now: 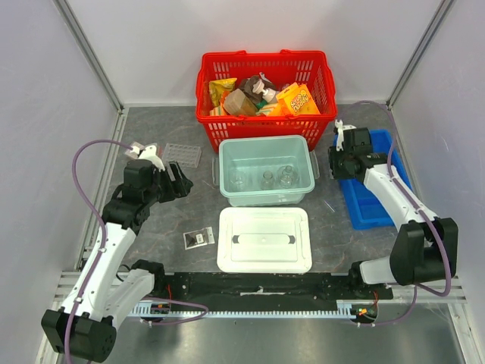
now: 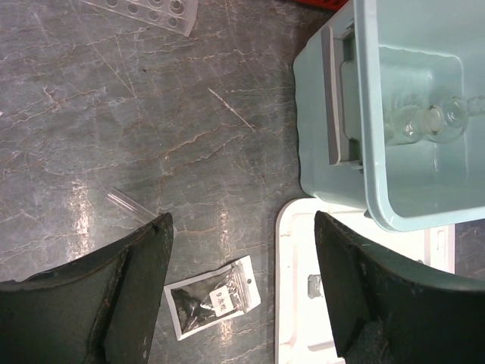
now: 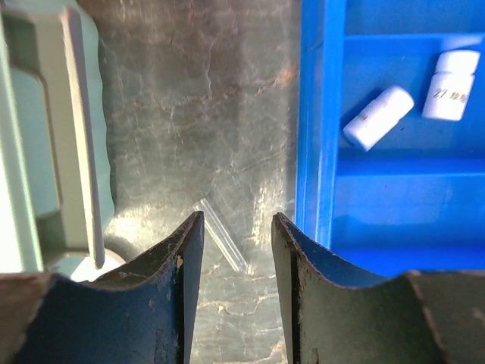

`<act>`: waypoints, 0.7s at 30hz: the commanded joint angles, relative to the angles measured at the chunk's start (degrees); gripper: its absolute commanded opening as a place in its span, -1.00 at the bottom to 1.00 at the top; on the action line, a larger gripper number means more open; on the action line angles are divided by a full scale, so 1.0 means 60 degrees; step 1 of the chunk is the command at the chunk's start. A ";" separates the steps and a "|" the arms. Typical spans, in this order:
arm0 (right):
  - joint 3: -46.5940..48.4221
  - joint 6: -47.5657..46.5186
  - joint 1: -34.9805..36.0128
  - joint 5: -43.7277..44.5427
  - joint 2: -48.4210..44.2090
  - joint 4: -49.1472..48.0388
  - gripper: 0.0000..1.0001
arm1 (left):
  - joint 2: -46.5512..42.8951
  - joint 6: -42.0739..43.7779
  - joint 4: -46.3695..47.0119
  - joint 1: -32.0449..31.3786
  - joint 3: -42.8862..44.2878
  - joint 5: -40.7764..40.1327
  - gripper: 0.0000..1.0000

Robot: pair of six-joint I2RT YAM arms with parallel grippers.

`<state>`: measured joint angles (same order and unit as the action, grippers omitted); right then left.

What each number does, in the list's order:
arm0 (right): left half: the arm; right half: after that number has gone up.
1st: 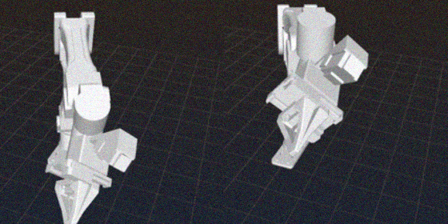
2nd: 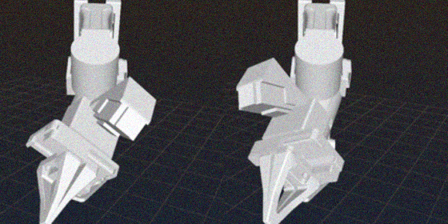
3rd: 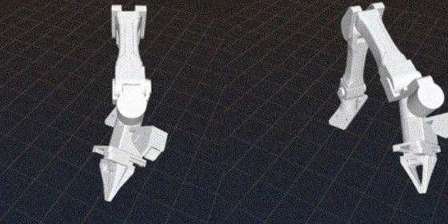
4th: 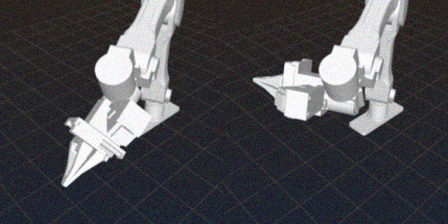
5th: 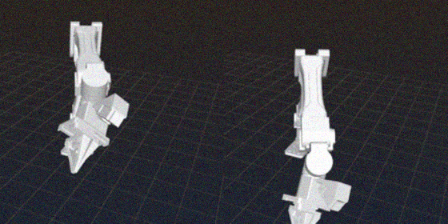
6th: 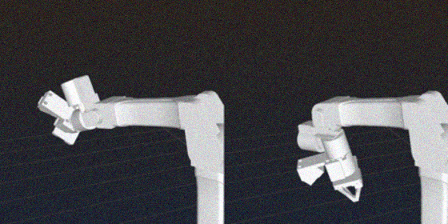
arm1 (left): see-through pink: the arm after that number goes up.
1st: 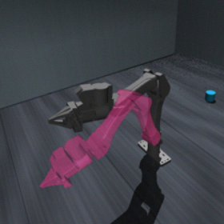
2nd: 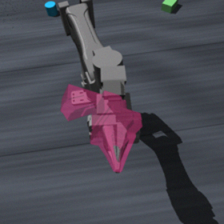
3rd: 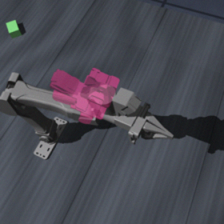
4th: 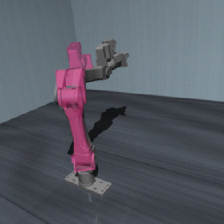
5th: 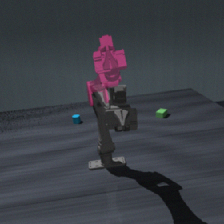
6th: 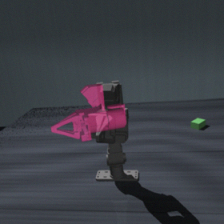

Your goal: Organize the chemistry lab equipment

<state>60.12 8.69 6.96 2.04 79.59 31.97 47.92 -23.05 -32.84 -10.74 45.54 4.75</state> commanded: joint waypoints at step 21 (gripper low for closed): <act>-0.1699 -0.0159 0.0158 -0.0663 -0.0009 -0.0626 -0.14 | -0.0604 0.0238 0.0361 -0.0421 -0.0090 0.0072 0.61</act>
<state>49.71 7.05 7.46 -1.65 78.61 30.37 45.28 -23.05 -32.62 -13.02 45.23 5.08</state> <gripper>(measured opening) 0.436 0.807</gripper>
